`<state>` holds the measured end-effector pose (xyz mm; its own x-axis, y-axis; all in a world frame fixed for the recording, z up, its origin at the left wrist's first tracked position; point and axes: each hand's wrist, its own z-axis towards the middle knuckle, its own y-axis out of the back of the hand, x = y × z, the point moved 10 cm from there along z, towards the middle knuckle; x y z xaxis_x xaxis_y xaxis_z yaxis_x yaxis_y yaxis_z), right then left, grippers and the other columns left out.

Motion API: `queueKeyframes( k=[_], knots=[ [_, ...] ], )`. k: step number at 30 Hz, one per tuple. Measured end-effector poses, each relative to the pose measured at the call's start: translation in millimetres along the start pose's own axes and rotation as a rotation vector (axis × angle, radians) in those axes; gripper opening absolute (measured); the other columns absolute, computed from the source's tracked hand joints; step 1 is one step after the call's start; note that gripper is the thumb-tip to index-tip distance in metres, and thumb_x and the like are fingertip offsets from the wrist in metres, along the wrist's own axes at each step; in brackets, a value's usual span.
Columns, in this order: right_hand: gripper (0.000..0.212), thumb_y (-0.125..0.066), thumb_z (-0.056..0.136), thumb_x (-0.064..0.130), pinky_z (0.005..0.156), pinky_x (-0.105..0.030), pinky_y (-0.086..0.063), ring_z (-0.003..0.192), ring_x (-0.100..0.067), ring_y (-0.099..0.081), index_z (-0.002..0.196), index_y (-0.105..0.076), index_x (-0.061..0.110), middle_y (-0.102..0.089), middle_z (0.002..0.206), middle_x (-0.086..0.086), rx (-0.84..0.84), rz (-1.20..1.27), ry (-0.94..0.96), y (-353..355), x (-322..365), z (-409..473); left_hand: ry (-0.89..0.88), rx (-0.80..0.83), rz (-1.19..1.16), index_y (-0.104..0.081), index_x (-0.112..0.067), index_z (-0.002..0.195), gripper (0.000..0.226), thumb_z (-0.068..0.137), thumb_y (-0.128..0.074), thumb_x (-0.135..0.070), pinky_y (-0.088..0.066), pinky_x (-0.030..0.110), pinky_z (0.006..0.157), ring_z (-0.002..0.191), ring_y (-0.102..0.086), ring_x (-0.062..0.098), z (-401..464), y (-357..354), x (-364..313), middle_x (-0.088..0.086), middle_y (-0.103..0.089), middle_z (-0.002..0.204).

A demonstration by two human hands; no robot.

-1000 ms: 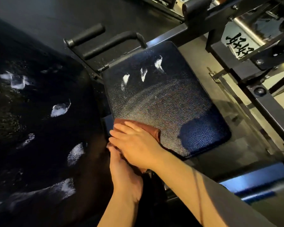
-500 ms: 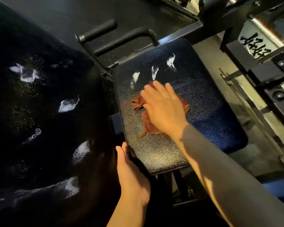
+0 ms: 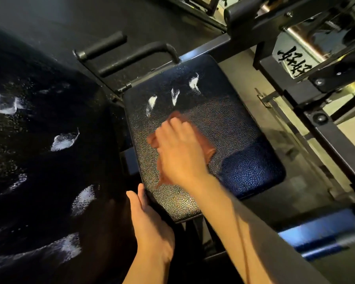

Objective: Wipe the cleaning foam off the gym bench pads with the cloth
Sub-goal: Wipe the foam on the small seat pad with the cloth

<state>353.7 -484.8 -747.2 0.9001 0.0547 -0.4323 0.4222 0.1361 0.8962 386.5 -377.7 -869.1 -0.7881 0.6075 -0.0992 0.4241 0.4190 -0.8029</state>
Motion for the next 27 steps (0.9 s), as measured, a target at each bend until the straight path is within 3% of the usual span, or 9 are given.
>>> queueKeyframes(
  k=[3,4,6,10,13,15,19,23,27],
  knots=[
    [0.047,-0.059,0.085,0.032,0.114,-0.045,-0.022,0.134,-0.028,-0.037,0.129,-0.056,0.015,-0.052,0.137,-0.004,0.117,0.089,0.185,-26.1,55.7,-8.7,-0.026,0.01,0.009,-0.051,-0.037,0.136,0.057,0.095,-0.024,-0.065,-0.04,0.042,0.102,0.122,-0.055,0.02,-0.4,-1.1,-2.6,-0.001,-0.061,0.132],
    [0.044,-0.06,0.085,0.031,0.115,-0.044,-0.022,0.135,-0.027,-0.039,0.127,-0.058,0.017,-0.054,0.136,-0.003,0.122,0.116,0.223,-26.3,59.6,-10.3,-0.024,0.009,0.005,-0.052,-0.037,0.135,0.057,0.095,-0.024,-0.065,-0.042,0.041,0.097,0.119,-0.057,0.02,-0.2,-1.1,-2.1,0.0,-0.063,0.129],
    [0.032,-0.055,0.087,0.024,0.112,-0.043,-0.024,0.129,-0.024,-0.045,0.117,-0.063,0.022,-0.06,0.125,0.004,0.081,0.151,0.225,-14.3,45.9,-7.2,-0.009,-0.017,-0.007,-0.05,-0.035,0.137,0.06,0.093,-0.026,-0.068,-0.038,0.043,0.102,0.123,-0.054,0.022,0.3,1.5,-0.9,0.002,-0.059,0.134],
    [0.022,-0.038,0.085,0.019,0.101,-0.041,-0.031,0.113,-0.024,-0.047,0.096,-0.056,0.024,-0.056,0.103,0.008,-0.039,0.103,-0.095,20.9,-69.1,8.0,-0.013,-0.026,-0.027,-0.047,-0.027,0.139,0.065,0.093,-0.028,-0.068,-0.03,0.052,0.112,0.124,-0.054,0.026,1.7,1.5,1.1,0.006,-0.059,0.134],
    [0.025,-0.05,0.09,0.012,0.106,-0.053,-0.031,0.127,-0.037,-0.044,0.111,-0.062,0.011,-0.061,0.119,-0.009,-0.128,0.048,-0.341,32.0,-158.8,5.2,-0.012,-0.03,-0.041,-0.046,-0.028,0.14,0.068,0.092,-0.025,-0.07,-0.029,0.051,0.113,0.126,-0.053,0.026,2.3,2.7,2.9,0.005,-0.058,0.136],
    [0.032,-0.05,0.092,0.013,0.109,-0.054,-0.03,0.131,-0.041,-0.04,0.121,-0.059,0.006,-0.057,0.129,-0.014,-0.118,0.058,-0.381,28.9,-165.2,3.5,-0.011,-0.023,-0.045,-0.045,-0.028,0.141,0.069,0.091,-0.025,-0.071,-0.028,0.052,0.113,0.126,-0.052,0.026,2.5,3.3,1.4,0.005,-0.057,0.137],
    [0.032,-0.053,0.089,0.014,0.113,-0.046,-0.017,0.136,-0.027,-0.032,0.121,-0.055,0.016,-0.051,0.133,-0.002,-0.013,0.039,-0.33,17.2,-109.1,-3.6,-0.003,0.0,-0.001,-0.043,-0.029,0.143,0.068,0.093,-0.023,-0.07,-0.029,0.05,0.112,0.128,-0.051,0.026,-0.8,0.2,0.6,0.004,-0.056,0.138],
    [0.034,-0.064,0.08,0.01,0.111,-0.045,-0.027,0.129,-0.023,-0.041,0.113,-0.06,0.016,-0.058,0.123,0.002,0.018,0.181,-0.121,5.4,-11.0,-25.6,0.024,-0.034,0.01,-0.046,-0.033,0.14,0.066,0.092,-0.02,-0.071,-0.026,0.045,0.114,0.131,-0.048,0.023,-0.2,9.3,-0.5,0.001,-0.054,0.14],
    [0.043,-0.06,0.085,0.024,0.116,-0.042,-0.019,0.137,-0.023,-0.037,0.127,-0.057,0.015,-0.055,0.134,0.0,0.15,0.257,0.128,-9.6,49.5,-57.7,0.061,-0.035,-0.033,-0.054,-0.036,0.132,0.064,0.091,-0.021,-0.071,-0.041,0.035,0.09,0.12,-0.054,0.017,-3.8,10.7,-0.7,-0.003,-0.061,0.13]
  ],
)
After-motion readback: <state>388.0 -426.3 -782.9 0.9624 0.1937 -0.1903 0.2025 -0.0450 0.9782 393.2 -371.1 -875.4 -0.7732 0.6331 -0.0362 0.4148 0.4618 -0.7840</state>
